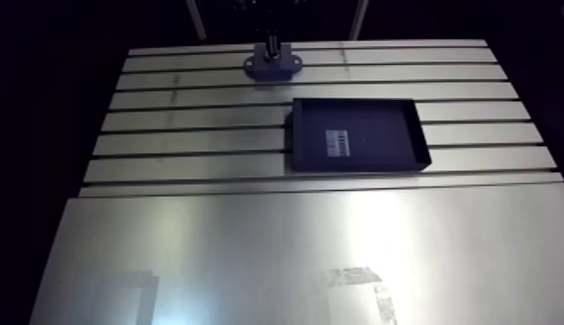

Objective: Pick up the bearing and press it into the housing until flush.

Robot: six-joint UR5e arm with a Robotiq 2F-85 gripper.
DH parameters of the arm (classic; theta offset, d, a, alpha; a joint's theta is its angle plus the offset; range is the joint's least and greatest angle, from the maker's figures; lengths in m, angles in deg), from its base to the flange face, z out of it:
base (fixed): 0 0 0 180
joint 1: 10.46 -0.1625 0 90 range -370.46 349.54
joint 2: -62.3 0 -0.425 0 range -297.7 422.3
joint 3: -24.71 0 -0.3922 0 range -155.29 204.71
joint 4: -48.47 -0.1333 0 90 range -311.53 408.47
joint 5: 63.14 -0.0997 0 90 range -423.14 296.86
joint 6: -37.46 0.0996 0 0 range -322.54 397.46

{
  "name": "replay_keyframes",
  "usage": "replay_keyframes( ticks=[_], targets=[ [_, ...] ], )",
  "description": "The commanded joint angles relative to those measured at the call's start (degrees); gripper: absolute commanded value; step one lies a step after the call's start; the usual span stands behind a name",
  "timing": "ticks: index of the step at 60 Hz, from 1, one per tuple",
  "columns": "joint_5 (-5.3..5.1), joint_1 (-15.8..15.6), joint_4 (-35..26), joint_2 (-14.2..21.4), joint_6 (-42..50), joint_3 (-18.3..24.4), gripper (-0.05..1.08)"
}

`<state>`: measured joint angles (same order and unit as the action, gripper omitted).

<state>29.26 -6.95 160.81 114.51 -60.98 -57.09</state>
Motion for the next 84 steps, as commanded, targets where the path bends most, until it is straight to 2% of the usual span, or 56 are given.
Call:
replay_keyframes(
  ticks=[1, 84],
  targets=[
    [0.02, 0.01, 0.04, -0.06, -0.04, 0.11, 1.08],
    [0.02, 0.01, 0.13, -0.15, -0.13, 0.11, 1.08]
  ],
)
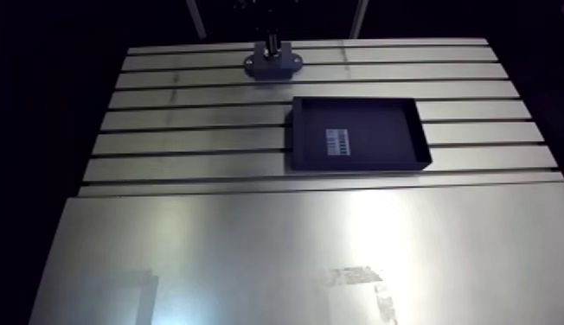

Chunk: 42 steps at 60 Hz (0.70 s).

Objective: Pick up the bearing and press it into the housing until flush.

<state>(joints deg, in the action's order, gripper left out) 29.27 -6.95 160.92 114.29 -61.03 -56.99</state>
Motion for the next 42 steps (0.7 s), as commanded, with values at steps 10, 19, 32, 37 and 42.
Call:
replay_keyframes(
  ticks=[10, 19, 32, 37, 42],
  targets=[
    [0.00, -0.33, 0.01, 0.16, -0.34, -0.17, 1.08],
    [0.00, -0.34, 0.01, 0.25, -0.43, -0.17, 1.08],
    [0.08, -0.34, 0.08, 0.33, -0.43, -0.34, 1.08],
    [0.09, -0.26, 0.48, 0.34, -0.60, -0.43, 1.08],
    [0.16, -0.26, 2.36, 0.34, -0.70, -0.92, 1.08]
  ],
)
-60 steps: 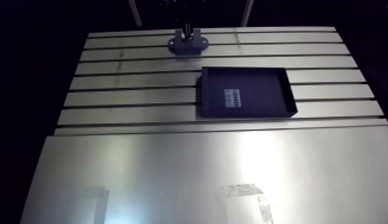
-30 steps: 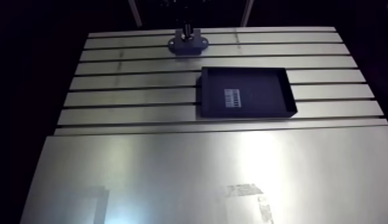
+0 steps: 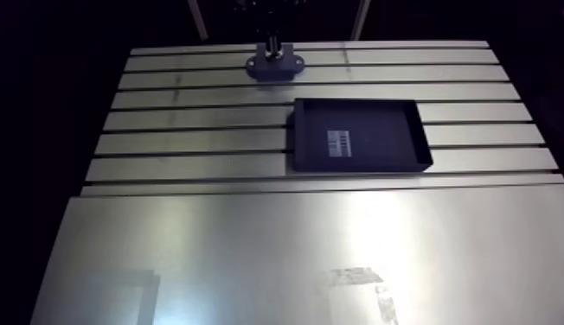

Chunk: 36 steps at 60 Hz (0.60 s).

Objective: Pick up the bearing and press it into the housing until flush.

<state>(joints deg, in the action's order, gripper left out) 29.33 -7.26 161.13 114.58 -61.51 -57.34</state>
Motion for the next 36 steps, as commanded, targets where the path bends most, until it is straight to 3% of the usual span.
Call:
replay_keyframes(
  ticks=[1, 36],
  targets=[
    [0.11, 0.05, 2.15, 0.05, -0.22, -0.58, 1.08],
    [0.02, 0.14, 2.44, 0.29, -0.20, -0.68, 1.08]
  ],
)
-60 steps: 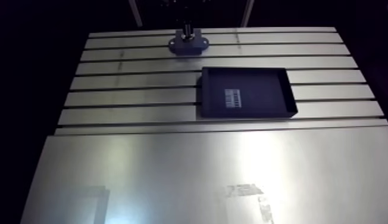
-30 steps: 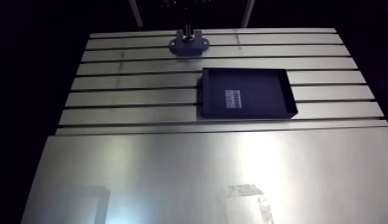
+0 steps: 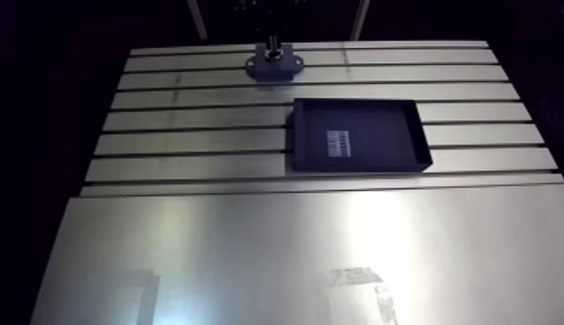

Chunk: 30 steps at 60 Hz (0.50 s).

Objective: Pick up the bearing and press it into the housing until flush.

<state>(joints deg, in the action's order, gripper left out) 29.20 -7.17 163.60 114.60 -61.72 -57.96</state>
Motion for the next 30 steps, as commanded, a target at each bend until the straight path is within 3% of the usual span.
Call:
replay_keyframes(
  ticks=[1, 30],
  targets=[
    [0.15, 0.06, -0.03, 0.27, 0.01, -0.07, 1.08],
    [0.16, -0.12, -0.22, 0.38, 0.00, -0.16, 1.08]
  ],
)
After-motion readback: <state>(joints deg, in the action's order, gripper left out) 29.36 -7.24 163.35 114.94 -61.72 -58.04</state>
